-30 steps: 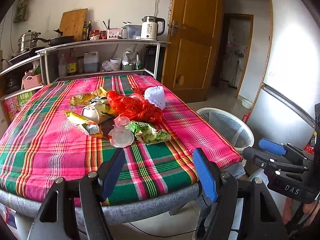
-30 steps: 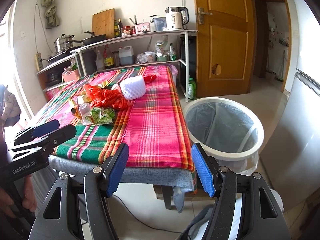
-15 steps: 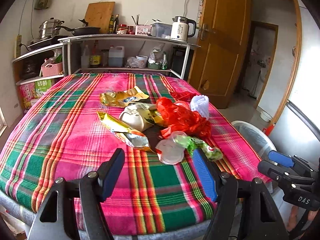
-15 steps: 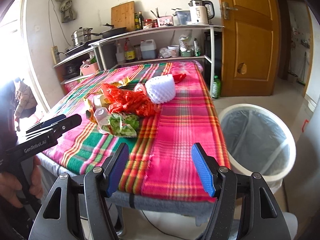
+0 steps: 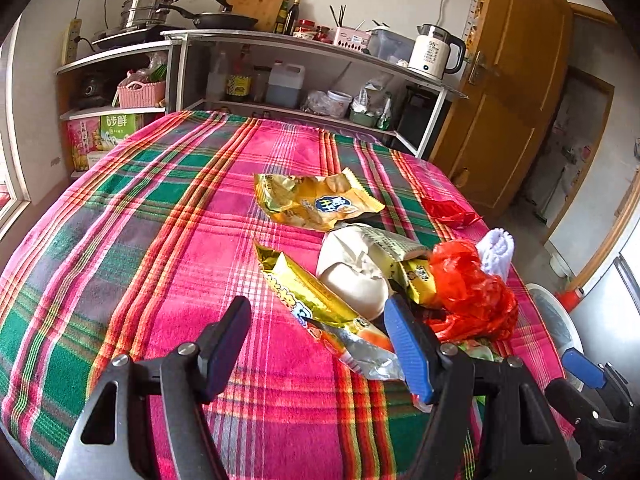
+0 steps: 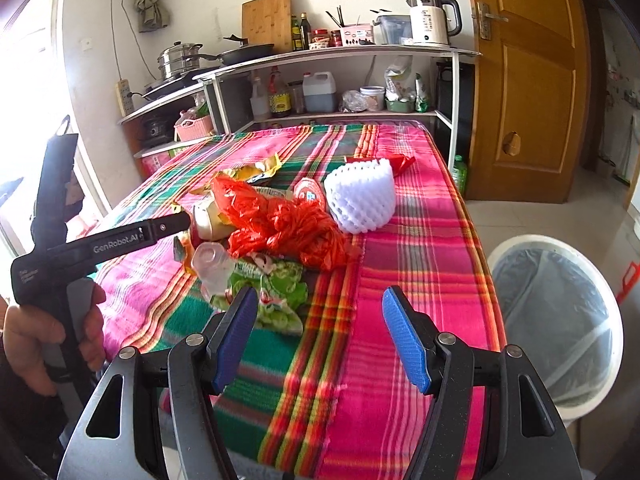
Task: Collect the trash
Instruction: 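Grasp the red plastic bag with the right tool while the left tool grasps the yellow snack wrapper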
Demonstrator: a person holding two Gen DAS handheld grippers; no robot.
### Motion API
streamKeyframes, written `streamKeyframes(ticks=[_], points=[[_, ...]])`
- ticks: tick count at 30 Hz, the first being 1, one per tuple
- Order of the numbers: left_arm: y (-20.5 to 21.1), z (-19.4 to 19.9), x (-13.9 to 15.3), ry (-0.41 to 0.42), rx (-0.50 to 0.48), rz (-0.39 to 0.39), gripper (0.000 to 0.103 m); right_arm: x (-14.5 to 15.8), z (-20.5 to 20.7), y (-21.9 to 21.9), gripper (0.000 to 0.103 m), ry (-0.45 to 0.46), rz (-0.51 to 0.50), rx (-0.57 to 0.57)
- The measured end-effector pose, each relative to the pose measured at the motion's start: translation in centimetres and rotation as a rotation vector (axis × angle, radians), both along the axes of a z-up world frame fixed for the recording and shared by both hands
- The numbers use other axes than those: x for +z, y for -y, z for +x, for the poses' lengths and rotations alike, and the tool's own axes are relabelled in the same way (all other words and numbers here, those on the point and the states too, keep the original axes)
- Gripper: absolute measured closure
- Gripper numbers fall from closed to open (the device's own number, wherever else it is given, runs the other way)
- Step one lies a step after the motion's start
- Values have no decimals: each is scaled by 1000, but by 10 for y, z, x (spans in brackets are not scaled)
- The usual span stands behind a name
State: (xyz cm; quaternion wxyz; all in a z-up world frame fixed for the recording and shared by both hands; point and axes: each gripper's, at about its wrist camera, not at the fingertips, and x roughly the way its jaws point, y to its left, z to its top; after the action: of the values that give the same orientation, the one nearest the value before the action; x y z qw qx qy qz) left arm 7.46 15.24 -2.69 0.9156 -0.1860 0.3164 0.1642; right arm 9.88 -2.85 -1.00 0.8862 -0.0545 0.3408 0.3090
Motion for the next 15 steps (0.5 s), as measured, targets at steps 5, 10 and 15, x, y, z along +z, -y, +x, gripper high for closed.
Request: streamKeyframes(ticks=[5, 10, 15], points=[[-6, 17, -9, -67, -1, -38, 43, 2, 24, -17, 37, 15, -27, 33], [-7, 22, -14, -91, -13, -45, 52, -9, 55, -39, 37, -36, -65, 99], [-7, 21, -15, -88, -37, -52, 66, -20, 75, -53, 37, -108, -73, 154]])
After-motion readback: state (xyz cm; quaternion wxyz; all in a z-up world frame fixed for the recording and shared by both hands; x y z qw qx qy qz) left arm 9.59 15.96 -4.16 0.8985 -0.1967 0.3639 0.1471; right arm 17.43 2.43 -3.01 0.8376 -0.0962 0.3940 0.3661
